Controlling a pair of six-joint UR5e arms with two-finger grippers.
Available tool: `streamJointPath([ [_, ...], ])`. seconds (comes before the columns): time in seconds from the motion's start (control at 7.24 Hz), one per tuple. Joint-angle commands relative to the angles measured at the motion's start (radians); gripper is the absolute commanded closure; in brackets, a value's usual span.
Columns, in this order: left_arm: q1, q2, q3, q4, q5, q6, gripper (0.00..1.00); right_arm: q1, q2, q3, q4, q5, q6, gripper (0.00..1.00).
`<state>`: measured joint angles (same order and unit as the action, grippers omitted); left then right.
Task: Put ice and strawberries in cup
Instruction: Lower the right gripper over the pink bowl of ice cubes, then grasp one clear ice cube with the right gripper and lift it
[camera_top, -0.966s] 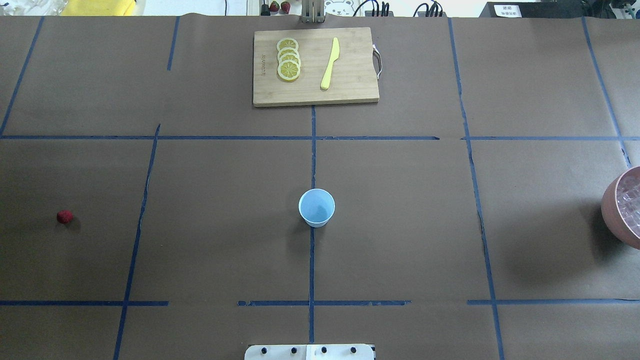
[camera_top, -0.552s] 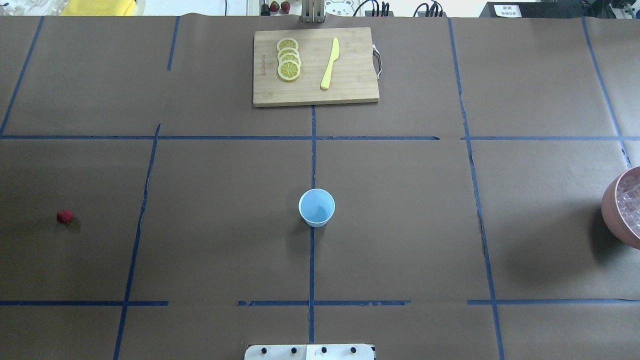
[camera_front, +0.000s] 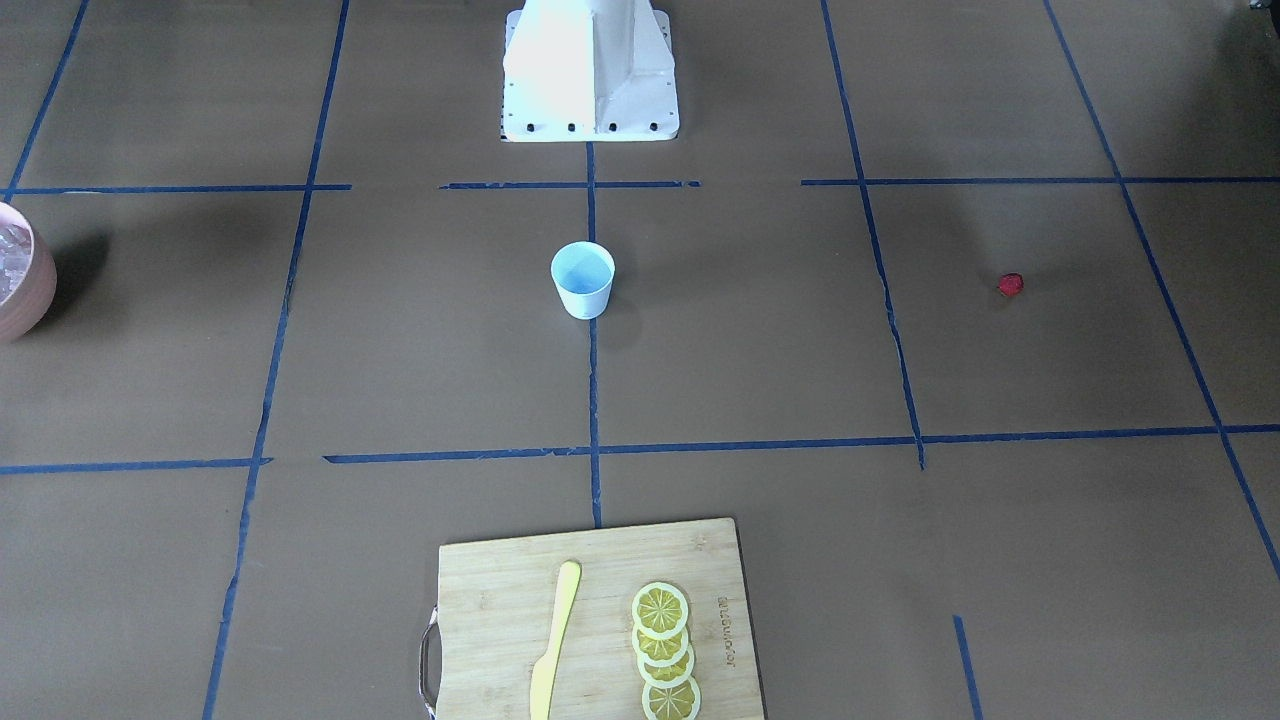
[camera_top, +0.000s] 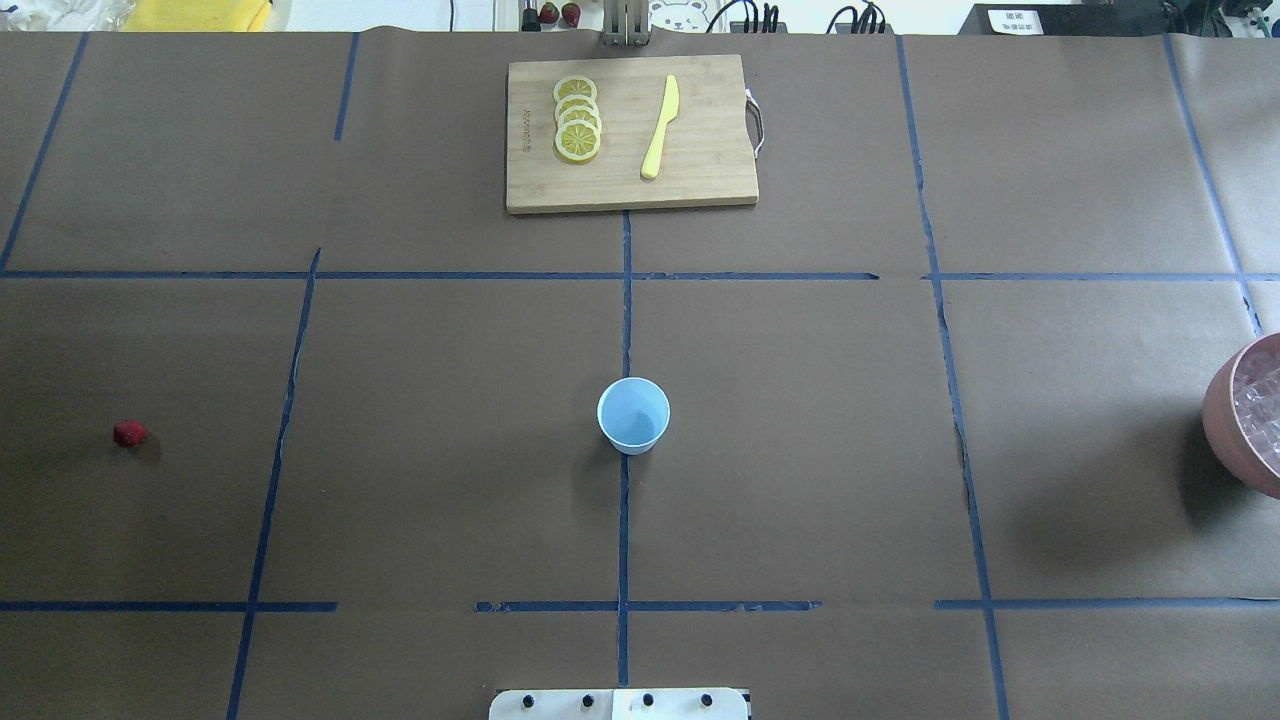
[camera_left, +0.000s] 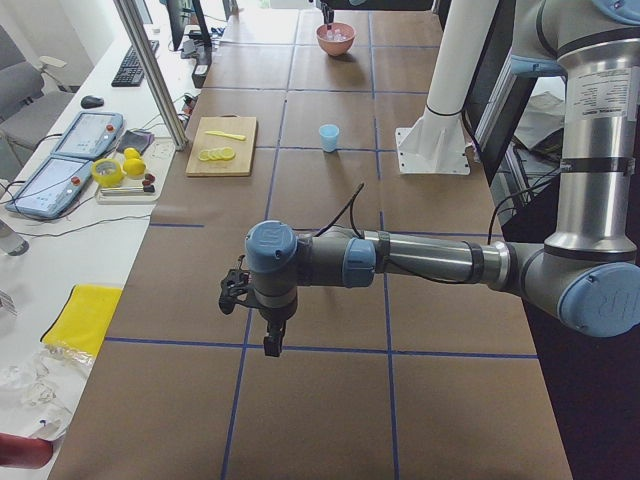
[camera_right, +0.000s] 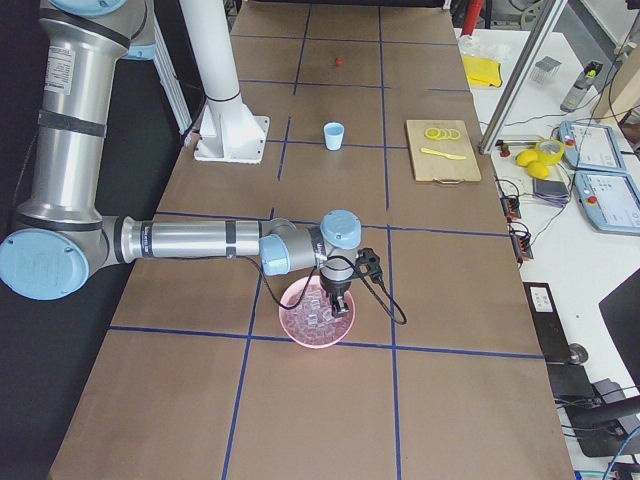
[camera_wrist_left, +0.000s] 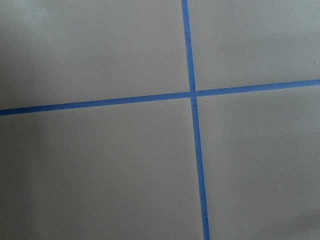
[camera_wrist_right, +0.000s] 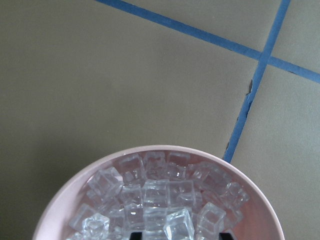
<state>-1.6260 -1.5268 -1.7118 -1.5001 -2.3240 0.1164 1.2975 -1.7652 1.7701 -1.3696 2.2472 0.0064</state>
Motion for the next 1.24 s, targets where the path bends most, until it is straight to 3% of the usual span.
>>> streamJointPath([
  [0.0, 0.0, 0.0, -0.002, 0.0, 0.0, 0.0, 0.0, -0.014, 0.007, -0.023, 0.003, -0.037, -0.008, 0.4],
  [1.1, 0.0, -0.004, -0.002, 0.0, 0.0, 0.0, 0.0, -0.058, 0.023, -0.047, 0.009, -0.037, -0.011, 0.4],
])
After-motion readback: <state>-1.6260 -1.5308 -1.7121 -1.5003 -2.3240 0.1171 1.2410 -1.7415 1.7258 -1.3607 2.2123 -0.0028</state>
